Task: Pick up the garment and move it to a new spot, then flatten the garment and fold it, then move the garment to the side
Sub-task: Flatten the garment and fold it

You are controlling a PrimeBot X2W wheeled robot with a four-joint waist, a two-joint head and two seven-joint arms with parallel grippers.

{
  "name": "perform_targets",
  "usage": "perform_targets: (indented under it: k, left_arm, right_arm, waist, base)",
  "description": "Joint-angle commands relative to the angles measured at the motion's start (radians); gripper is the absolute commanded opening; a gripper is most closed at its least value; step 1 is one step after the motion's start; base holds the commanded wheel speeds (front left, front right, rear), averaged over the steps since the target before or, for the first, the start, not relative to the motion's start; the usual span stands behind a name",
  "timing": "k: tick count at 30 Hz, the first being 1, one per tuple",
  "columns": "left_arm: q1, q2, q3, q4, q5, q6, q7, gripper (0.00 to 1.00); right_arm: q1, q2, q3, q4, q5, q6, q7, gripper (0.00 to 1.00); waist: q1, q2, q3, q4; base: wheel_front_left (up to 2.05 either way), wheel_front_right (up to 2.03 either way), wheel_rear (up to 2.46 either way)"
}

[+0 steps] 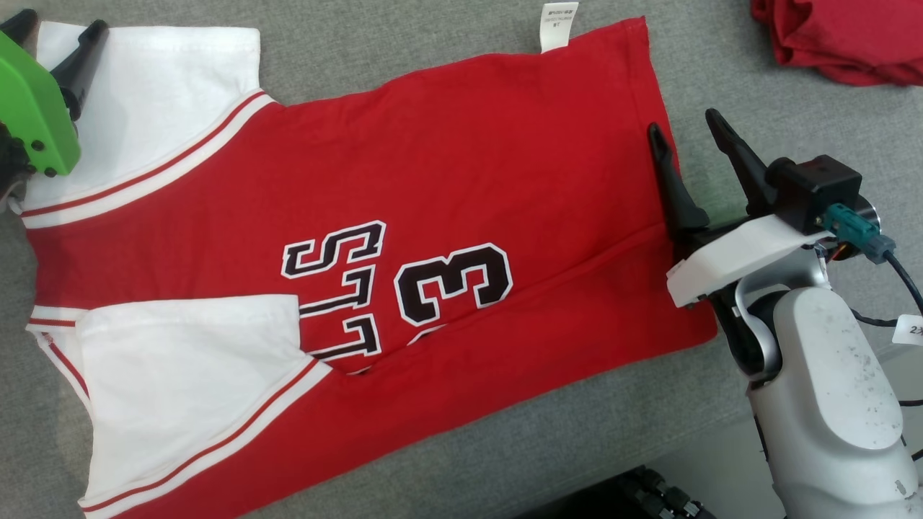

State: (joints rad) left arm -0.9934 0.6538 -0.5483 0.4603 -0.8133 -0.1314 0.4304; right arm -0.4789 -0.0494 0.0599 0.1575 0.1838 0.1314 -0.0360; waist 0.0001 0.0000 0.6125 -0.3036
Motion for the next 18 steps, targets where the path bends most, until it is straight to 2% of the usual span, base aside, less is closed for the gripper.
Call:
perform_targets:
  k: [1,2,3,10,18]
  left_arm:
    - [0.014,0.000,-0.024,0.017,-0.010,0.001,0.016,0.38]
    - [0.009,0.004,-0.028,0.017,-0.013,0.001,0.016,0.10]
    - [0.006,0.004,-0.029,0.016,-0.016,0.001,0.013,0.00]
    - [-0.003,0.008,-0.019,-0.006,-0.024,0.001,-0.072,0.00]
    - [0.000,-0.028,-0.056,-0.047,-0.031,0.001,-0.170,0.00]
  right_arm:
    - [-0.013,-0.003,0.000,0.003,-0.007,-0.002,-0.008,1.00]
    - [-0.020,-0.003,-0.002,0.005,-0.010,-0.002,-0.007,1.00]
    - [-0.027,-0.003,-0.004,0.006,-0.013,-0.002,-0.006,1.00]
    - [-0.106,-0.003,0.005,0.029,-0.072,-0.002,0.030,1.00]
    - [-0.250,-0.023,0.005,0.165,-0.154,-0.002,0.092,1.00]
  waist:
    - [-0.0001,0.0000,0.000,0.000]
    - [-0.0001,0.0000,-0.001,0.001]
    - [-0.0001,0.0000,-0.003,0.003]
    - [-0.0001,0.0000,-0.028,0.030]
    - [-0.0001,0.0000,-0.064,0.100]
  base:
    - [0.00,0.00,0.00]
    - [0.00,0.00,0.00]
    - [0.00,0.00,0.00]
    - [0.00,0.00,0.00]
    - [0.00,0.00,0.00]
